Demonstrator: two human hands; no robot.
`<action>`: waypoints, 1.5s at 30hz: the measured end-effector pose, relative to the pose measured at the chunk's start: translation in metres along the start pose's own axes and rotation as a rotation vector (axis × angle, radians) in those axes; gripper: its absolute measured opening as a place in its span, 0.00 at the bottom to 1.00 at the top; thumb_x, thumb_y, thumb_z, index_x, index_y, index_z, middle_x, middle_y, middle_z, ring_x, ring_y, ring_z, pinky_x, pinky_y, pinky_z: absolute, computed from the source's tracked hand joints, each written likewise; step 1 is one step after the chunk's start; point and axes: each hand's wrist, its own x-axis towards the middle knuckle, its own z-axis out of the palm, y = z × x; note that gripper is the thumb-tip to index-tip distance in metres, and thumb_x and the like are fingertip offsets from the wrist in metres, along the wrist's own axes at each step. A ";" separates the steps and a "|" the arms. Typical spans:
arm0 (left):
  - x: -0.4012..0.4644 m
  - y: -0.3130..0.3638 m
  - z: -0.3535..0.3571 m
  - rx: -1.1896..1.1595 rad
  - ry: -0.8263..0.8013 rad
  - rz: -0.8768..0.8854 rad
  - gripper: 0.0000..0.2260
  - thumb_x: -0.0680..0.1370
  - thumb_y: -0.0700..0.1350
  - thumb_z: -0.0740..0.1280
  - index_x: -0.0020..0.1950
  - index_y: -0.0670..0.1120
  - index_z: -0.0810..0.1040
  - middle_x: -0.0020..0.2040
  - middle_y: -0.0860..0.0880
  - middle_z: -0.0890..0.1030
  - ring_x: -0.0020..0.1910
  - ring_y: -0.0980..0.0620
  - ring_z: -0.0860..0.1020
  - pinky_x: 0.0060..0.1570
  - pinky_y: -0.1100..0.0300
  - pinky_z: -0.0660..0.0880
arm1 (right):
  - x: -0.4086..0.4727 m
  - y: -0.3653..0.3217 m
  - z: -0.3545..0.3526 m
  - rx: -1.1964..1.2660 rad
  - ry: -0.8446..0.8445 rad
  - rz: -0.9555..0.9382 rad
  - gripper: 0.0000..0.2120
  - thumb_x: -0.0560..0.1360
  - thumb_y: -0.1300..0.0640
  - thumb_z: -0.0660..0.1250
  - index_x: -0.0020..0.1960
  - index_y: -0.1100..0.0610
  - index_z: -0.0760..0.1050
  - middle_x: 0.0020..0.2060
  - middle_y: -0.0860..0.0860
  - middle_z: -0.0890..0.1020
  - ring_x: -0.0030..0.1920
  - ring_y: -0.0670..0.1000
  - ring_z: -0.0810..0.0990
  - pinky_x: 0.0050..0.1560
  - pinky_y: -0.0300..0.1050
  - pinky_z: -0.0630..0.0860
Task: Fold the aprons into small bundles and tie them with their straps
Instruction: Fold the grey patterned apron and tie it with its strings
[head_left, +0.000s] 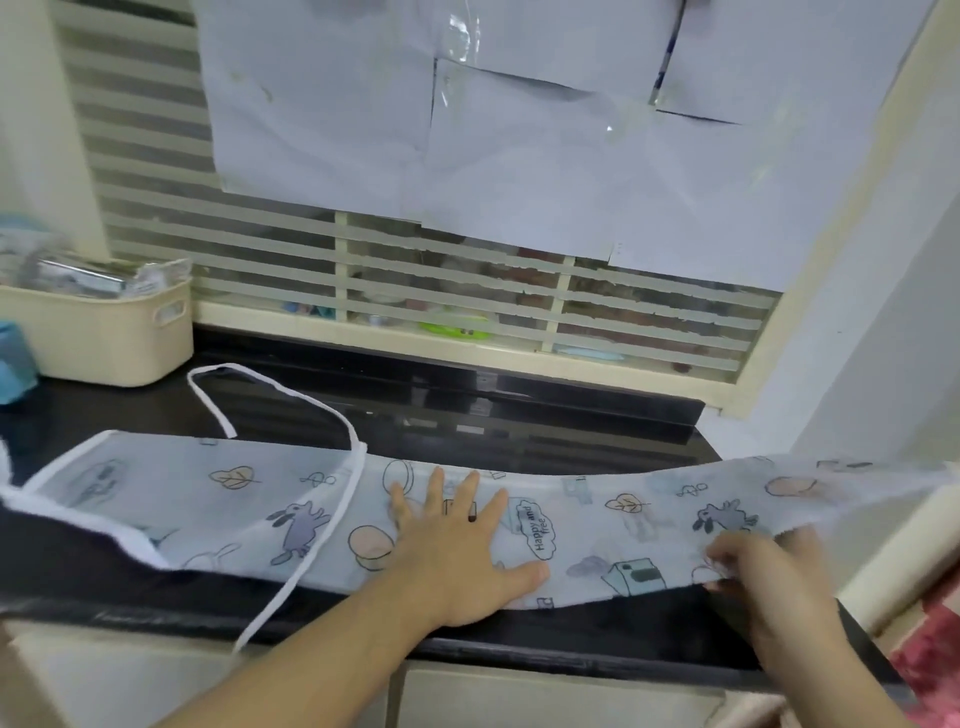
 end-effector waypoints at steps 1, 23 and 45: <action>0.000 0.002 0.000 -0.008 0.007 0.005 0.46 0.70 0.83 0.44 0.83 0.63 0.39 0.85 0.52 0.37 0.82 0.40 0.31 0.70 0.26 0.28 | -0.005 -0.009 0.004 -0.088 0.024 -0.094 0.22 0.71 0.74 0.65 0.56 0.49 0.74 0.48 0.59 0.83 0.44 0.59 0.82 0.40 0.51 0.79; -0.084 -0.162 -0.118 -1.656 0.001 -0.253 0.22 0.74 0.53 0.74 0.62 0.39 0.81 0.61 0.34 0.83 0.58 0.31 0.83 0.54 0.36 0.80 | -0.087 0.018 0.170 -1.091 -0.589 -1.349 0.49 0.59 0.64 0.75 0.77 0.40 0.66 0.42 0.44 0.64 0.40 0.49 0.64 0.41 0.41 0.63; -0.105 -0.200 -0.098 -1.123 0.304 -0.478 0.11 0.73 0.30 0.61 0.42 0.39 0.81 0.35 0.43 0.82 0.35 0.45 0.82 0.34 0.58 0.77 | -0.076 0.020 0.134 -0.562 -0.347 -0.212 0.08 0.76 0.51 0.73 0.47 0.53 0.75 0.35 0.48 0.84 0.28 0.47 0.81 0.26 0.41 0.71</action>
